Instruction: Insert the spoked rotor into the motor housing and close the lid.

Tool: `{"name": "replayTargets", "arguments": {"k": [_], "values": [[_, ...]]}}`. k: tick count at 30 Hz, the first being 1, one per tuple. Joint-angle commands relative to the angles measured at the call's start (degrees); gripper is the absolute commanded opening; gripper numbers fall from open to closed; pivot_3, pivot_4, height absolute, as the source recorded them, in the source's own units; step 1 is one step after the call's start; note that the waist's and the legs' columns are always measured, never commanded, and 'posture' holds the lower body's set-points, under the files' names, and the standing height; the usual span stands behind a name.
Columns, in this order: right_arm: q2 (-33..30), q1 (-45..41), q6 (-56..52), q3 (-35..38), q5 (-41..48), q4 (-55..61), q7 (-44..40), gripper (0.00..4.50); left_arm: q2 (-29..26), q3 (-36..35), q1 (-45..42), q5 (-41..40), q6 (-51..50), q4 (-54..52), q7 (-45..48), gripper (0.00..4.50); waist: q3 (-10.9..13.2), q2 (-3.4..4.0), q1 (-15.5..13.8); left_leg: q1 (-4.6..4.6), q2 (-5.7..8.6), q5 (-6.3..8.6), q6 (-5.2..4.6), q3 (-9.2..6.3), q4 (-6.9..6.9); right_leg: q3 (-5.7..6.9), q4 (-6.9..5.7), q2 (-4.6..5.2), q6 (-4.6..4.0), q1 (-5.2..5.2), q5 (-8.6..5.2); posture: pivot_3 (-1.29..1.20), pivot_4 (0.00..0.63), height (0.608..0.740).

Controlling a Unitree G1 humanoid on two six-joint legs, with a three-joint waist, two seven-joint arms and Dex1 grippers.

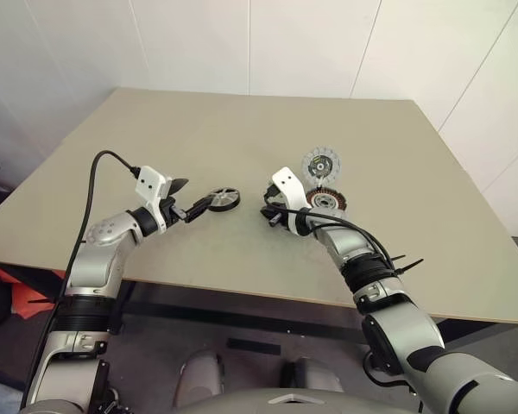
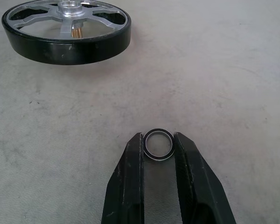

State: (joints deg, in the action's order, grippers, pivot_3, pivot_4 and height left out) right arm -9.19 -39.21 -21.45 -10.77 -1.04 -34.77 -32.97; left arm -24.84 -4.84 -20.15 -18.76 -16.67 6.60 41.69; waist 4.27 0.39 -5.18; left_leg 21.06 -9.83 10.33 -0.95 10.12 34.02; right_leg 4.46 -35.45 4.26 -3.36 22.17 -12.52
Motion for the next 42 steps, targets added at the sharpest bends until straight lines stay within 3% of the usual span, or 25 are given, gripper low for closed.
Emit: {"name": "replayTargets", "arguments": {"k": [1,5,10,20,42], "values": [[-1.16,-0.31,-0.11,0.06,0.12,2.48,-1.42,0.61,-0.61,-0.31,-1.17,0.26,1.12,-0.66,0.08,4.50,0.00,0.00,-0.03,0.01,0.00,0.00,0.00,0.00,0.00,0.00,0.00,0.00,0.00,0.00,0.00,0.00,0.000,0.740],[-3.98,0.11,-2.40,0.97,1.40,10.26,-4.18,0.61,-0.28,-0.13,-1.03,0.34,1.42,-0.42,-0.11,4.50,0.03,0.01,-0.36,0.09,0.02,0.01,-0.01,0.00,0.00,0.00,0.00,0.00,0.00,0.03,0.00,0.00,0.000,0.740],[-11.91,-0.58,-5.12,3.71,2.04,17.46,-6.59,0.61,0.17,0.12,-0.93,0.05,1.53,-0.05,-0.01,4.50,0.04,0.00,-0.42,0.16,0.04,0.05,-0.08,0.00,-0.03,0.00,0.05,0.00,-0.01,0.05,0.01,0.00,0.000,0.740],[-23.89,-0.48,-3.35,6.31,1.41,14.77,-10.78,0.61,0.84,0.73,-2.19,0.28,2.28,1.82,0.58,4.50,0.04,-0.01,-0.34,0.15,0.02,0.05,-0.08,0.03,-0.08,0.01,0.14,-0.02,-0.01,0.05,0.00,0.00,0.000,0.740],[-21.99,4.64,-2.76,4.48,1.70,12.69,-13.43,0.61,0.72,0.67,-2.82,0.56,2.73,2.55,1.30,4.50,0.04,-0.01,-0.41,0.18,0.03,0.08,-0.14,0.03,-0.05,0.02,0.19,-0.01,-0.14,0.03,0.08,0.00,0.000,0.740]]}}
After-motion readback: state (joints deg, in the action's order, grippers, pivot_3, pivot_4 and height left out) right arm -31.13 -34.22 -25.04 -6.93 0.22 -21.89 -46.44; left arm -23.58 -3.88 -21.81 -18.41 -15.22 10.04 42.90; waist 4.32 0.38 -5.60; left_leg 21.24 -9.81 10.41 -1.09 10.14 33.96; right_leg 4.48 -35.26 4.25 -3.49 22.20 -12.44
